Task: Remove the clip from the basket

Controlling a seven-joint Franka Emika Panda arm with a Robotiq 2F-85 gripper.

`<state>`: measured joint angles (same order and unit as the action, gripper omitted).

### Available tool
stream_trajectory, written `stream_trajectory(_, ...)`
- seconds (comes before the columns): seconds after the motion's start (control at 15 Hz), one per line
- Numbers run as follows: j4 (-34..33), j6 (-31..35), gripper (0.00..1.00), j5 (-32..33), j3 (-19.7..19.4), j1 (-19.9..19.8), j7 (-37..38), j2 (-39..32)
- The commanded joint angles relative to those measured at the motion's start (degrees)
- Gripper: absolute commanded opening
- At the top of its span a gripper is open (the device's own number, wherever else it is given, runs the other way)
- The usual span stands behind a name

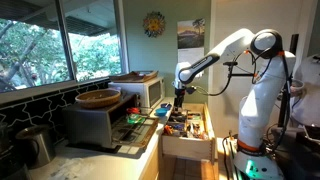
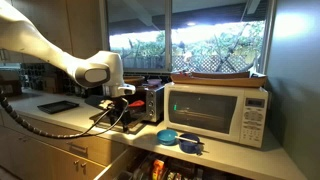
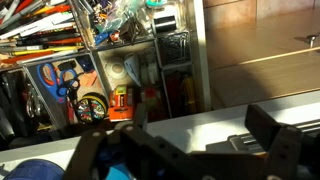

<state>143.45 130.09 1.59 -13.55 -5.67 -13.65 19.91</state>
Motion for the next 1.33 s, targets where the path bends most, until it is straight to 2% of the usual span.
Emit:
stream_trajectory(0.0, -0.08, -0.12, 1.00, -0.35, 0.76, -0.78, -0.26, -0.06)
stream_trajectory(0.8, -0.08, -0.12, 1.00, -0.35, 0.76, -0.78, -0.26, -0.06)
stream_trajectory(0.93, -2.55, 3.79, 1.00, -6.91, 1.98, 1.92, 3.03, -0.98)
stream_trajectory(1.07, -7.83, 4.69, 1.00, -11.76, 4.35, 4.31, 5.23, -0.15)
stream_trajectory(1.27, -15.60, 9.08, 1.00, -13.43, 8.05, 6.46, 7.63, -0.42)
